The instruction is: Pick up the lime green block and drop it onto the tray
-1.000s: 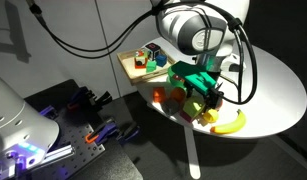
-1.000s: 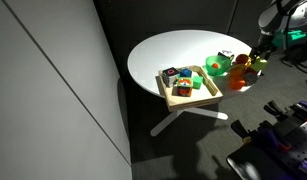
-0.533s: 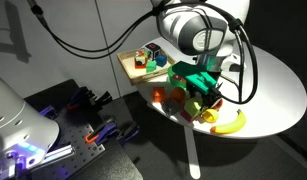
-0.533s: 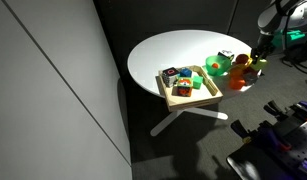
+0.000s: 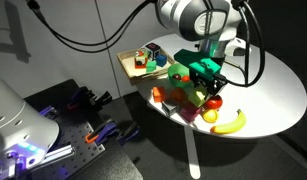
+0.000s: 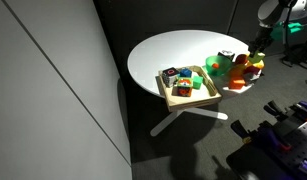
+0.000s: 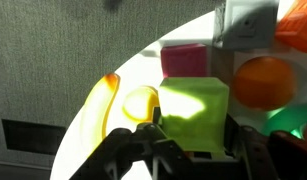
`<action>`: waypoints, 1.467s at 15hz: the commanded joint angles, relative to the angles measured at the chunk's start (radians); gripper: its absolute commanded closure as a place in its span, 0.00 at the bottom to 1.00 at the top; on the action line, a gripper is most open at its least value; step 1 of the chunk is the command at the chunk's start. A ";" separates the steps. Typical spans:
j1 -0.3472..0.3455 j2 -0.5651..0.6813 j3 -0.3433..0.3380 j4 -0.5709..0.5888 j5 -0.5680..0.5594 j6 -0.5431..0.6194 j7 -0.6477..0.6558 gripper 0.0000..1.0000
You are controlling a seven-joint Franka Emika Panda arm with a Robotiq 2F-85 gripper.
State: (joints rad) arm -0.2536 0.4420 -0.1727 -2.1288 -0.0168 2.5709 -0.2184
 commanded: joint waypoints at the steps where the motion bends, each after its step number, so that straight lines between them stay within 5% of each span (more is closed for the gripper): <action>1: 0.014 -0.047 0.021 -0.011 -0.003 -0.014 0.017 0.71; 14: 0.081 -0.094 0.037 -0.008 -0.041 -0.086 0.052 0.71; 15: 0.067 -0.063 0.054 -0.001 -0.016 -0.053 0.023 0.46; 22: 0.067 -0.071 0.051 -0.001 -0.018 -0.066 0.024 0.46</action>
State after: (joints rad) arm -0.1816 0.3720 -0.1269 -2.1307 -0.0311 2.5077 -0.1969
